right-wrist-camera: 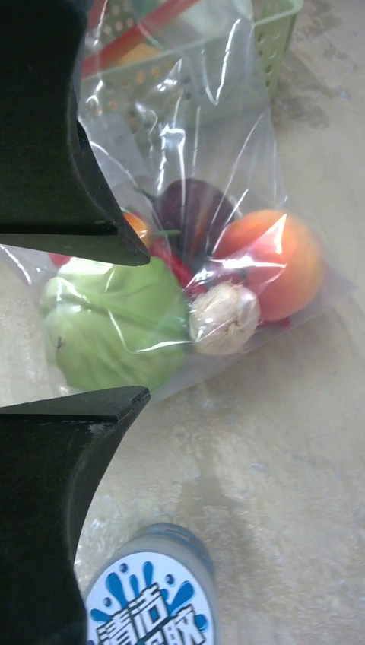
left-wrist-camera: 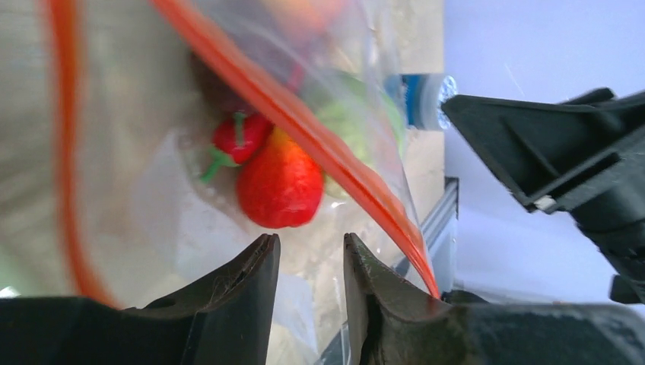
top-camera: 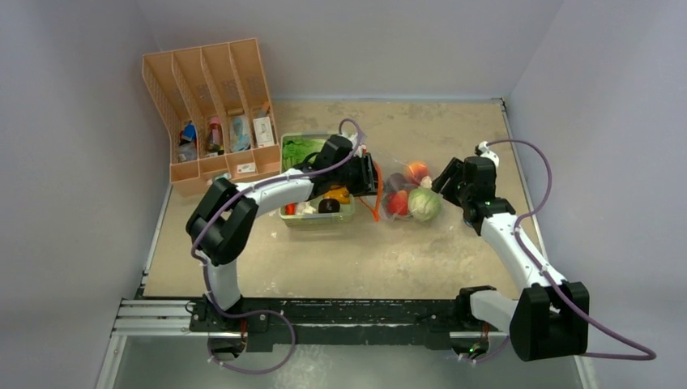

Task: Open the zip-top bag and remove the fake food
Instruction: Pick up the fake vegetable from the zipper food storage bag.

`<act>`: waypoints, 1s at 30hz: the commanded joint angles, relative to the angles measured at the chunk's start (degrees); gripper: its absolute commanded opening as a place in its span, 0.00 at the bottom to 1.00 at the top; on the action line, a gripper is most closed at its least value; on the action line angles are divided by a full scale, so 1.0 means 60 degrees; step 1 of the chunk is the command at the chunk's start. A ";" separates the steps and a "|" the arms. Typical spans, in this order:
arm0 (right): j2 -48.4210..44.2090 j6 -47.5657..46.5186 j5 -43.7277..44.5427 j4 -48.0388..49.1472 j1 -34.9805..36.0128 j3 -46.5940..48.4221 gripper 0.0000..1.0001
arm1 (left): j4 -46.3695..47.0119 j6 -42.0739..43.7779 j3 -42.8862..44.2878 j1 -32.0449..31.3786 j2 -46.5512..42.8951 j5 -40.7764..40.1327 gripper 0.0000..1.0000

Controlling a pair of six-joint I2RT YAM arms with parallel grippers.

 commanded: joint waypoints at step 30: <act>0.0857 -0.0224 -0.2068 0.0713 -0.0074 -0.1007 0.61 | 0.0182 0.0834 0.1254 -0.1022 0.1775 -0.0230 0.68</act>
